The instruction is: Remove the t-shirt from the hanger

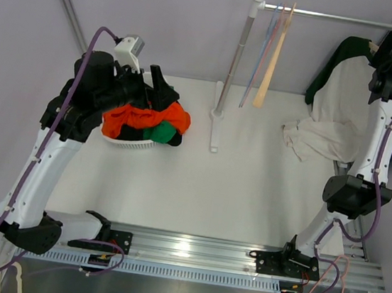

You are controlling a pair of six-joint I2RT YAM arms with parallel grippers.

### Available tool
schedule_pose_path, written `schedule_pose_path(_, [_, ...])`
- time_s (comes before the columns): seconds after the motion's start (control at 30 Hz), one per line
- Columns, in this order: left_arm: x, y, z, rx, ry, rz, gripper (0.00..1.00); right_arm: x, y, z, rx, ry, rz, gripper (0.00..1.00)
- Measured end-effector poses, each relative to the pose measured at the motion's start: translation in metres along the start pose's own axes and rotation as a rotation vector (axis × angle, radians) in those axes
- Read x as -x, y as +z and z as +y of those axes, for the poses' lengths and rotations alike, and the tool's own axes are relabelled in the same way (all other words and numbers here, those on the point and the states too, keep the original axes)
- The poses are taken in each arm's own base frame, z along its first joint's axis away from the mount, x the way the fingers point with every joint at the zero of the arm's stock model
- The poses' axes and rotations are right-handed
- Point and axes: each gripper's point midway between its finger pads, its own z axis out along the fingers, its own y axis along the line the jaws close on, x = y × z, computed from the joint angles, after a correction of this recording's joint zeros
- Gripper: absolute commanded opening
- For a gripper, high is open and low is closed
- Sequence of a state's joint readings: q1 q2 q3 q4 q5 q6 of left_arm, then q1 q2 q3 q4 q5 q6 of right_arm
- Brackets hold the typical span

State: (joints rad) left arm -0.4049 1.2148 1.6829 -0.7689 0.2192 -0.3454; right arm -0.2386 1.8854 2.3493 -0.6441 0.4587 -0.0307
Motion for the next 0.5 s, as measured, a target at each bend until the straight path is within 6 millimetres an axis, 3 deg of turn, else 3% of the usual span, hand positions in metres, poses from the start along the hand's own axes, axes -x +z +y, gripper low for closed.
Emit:
schedule_pose_path(0.23, [0.002, -0.002, 0.0, 0.003, 0.016, -0.007, 1.0, 0.004, 0.03, 0.002, 0.031, 0.026, -0.03, 0.94])
schedule_pose_path(0.33, [0.004, -0.002, -0.003, -0.004, 0.022, -0.012, 0.99, 0.0, 0.039, 0.007, 0.069, 0.033, -0.027, 0.84])
schedule_pose_path(0.5, [0.006, 0.001, -0.007, -0.015, 0.028, -0.013, 1.0, -0.004, 0.048, 0.009, 0.148, 0.067, -0.016, 0.76])
